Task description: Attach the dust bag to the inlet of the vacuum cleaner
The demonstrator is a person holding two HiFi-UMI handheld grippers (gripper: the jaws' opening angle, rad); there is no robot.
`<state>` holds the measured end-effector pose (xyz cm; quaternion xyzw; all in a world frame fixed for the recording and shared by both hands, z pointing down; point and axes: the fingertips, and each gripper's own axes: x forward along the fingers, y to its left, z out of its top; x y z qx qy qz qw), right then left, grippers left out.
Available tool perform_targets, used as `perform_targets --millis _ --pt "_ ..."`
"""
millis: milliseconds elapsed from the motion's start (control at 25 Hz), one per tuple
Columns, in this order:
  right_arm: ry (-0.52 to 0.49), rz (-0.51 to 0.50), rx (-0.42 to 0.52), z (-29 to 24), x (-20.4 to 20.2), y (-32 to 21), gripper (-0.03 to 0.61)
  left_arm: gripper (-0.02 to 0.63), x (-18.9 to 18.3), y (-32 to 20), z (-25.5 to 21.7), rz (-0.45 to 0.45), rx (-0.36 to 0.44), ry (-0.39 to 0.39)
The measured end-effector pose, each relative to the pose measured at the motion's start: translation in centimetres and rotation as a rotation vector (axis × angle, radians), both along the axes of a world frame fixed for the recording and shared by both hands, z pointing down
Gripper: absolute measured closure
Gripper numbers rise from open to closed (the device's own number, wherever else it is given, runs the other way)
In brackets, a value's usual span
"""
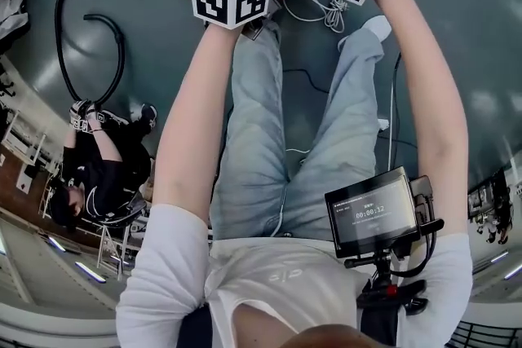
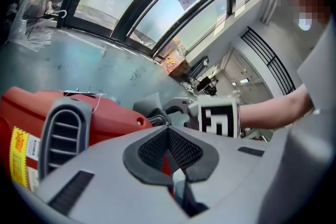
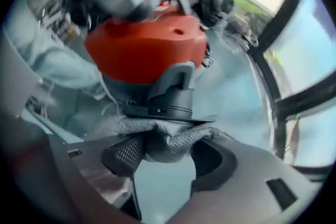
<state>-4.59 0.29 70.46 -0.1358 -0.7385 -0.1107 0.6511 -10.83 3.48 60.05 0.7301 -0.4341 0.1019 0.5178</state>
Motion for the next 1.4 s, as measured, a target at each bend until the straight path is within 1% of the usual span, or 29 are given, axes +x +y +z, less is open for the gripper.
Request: perform_targets --millis 40,80,120,160,200,240,280,320,360,400,440,520,560,600,640,680,800,840,880,920,960,1080,1120,1160,1200,1240,1320,1360,1400 --pt "-0.003 -0.095 0.106 0.5 0.0 0.1 0.325 0.609 0.0 0.0 0.1 -0.002 -0.001 -0.001" --pt "-0.019 -0.138 0.147 0.9 0.0 0.2 0.324 0.609 0.1 0.0 0.1 -0.003 -0.002 -0.002" --pt "-0.047 -0.127 0.109 1.0 0.1 0.3 0.324 0.609 0.2 0.0 0.0 -0.005 -0.002 -0.002" --pt "-0.074 -0.077 0.007 1.0 0.2 0.4 0.325 0.609 0.4 0.0 -0.1 -0.006 -0.001 -0.001" --pt "-0.081 -0.007 -0.122 0.7 0.5 0.3 0.325 0.609 0.6 0.0 -0.3 -0.007 0.001 0.003" --pt "-0.061 0.063 -0.245 0.2 0.8 0.0 0.325 0.609 0.9 0.1 -0.5 -0.007 0.002 0.007" --pt "-0.026 0.120 -0.344 -0.5 0.8 -0.2 0.325 0.609 1.0 0.1 -0.6 -0.007 0.004 0.010" --pt "0.007 0.150 -0.414 -1.1 0.4 -0.2 0.325 0.609 1.0 0.0 -0.6 -0.008 0.006 0.011" --pt "0.033 0.147 -0.432 -1.4 0.1 0.0 0.324 0.609 0.9 0.0 -0.6 -0.011 0.007 0.011" --pt "0.052 0.109 -0.387 -1.1 0.1 0.2 0.324 0.609 0.7 0.1 -0.5 -0.015 0.006 0.011" --pt "0.057 0.041 -0.289 -0.4 0.4 0.4 0.325 0.609 0.6 0.4 -0.3 -0.019 0.003 0.012" --pt "0.020 -0.116 -0.034 1.0 0.6 0.7 0.316 0.609 0.5 0.7 0.2 -0.025 -0.006 0.014" --pt "-0.006 -0.166 0.073 1.5 0.7 0.8 0.313 0.609 0.4 0.8 0.4 -0.027 -0.010 0.013" --pt "-0.026 -0.184 0.135 1.9 0.8 0.9 0.313 0.609 0.5 0.9 0.6 -0.029 -0.013 0.012" --pt "-0.034 -0.167 0.130 2.1 1.0 1.1 0.313 0.609 0.5 1.0 0.6 -0.029 -0.016 0.012" --pt "-0.027 -0.112 0.056 2.2 1.2 1.5 0.313 0.609 0.6 1.1 0.6 -0.029 -0.018 0.015" --pt "0.039 0.150 -0.335 0.4 0.5 2.1 0.313 0.609 0.8 1.5 0.2 -0.029 -0.019 0.023" --pt "0.060 0.212 -0.423 -0.2 0.2 2.2 0.313 0.609 0.8 1.6 0.1 -0.030 -0.017 0.022" --pt "0.074 0.239 -0.449 -0.4 0.2 2.2 0.313 0.609 0.7 1.7 0.1 -0.031 -0.016 0.019" --pt "0.080 0.227 -0.405 -0.2 0.7 2.2 0.313 0.609 0.7 1.8 0.1 -0.032 -0.015 0.018" --pt "0.070 0.173 -0.300 0.2 1.2 2.3 0.313 0.609 0.7 1.9 0.1 -0.030 -0.016 0.019" --pt "-0.061 -0.143 0.156 1.1 1.2 2.1 0.309 0.609 1.0 2.0 0.0 -0.024 -0.015 0.021" --pt "-0.094 -0.215 0.263 1.2 1.1 1.8 0.305 0.609 1.1 1.9 -0.2 -0.026 -0.014 0.021" --pt "-0.122 -0.242 0.306 1.3 1.0 1.5 0.302 0.609 1.2 1.8 -0.4 -0.029 -0.014 0.021" --pt "-0.147 -0.226 0.274 1.3 0.9 1.5 0.302 0.609 1.1 1.7 -0.6 -0.033 -0.015 0.020" --pt "-0.161 -0.177 0.180 1.3 0.7 1.6 0.302 0.609 1.0 1.6 -0.9 -0.040 -0.015 0.021" --pt "-0.131 -0.060 -0.075 1.1 0.4 2.0 0.304 0.609 0.4 1.5 -1.4 -0.053 -0.011 0.024" --pt "-0.102 -0.026 -0.169 0.9 0.3 2.1 0.305 0.609 0.1 1.4 -1.6 -0.059 -0.009 0.026" --pt "-0.073 -0.014 -0.226 0.7 0.1 2.2 0.304 0.609 -0.2 1.2 -1.7 -0.064 -0.007 0.028"
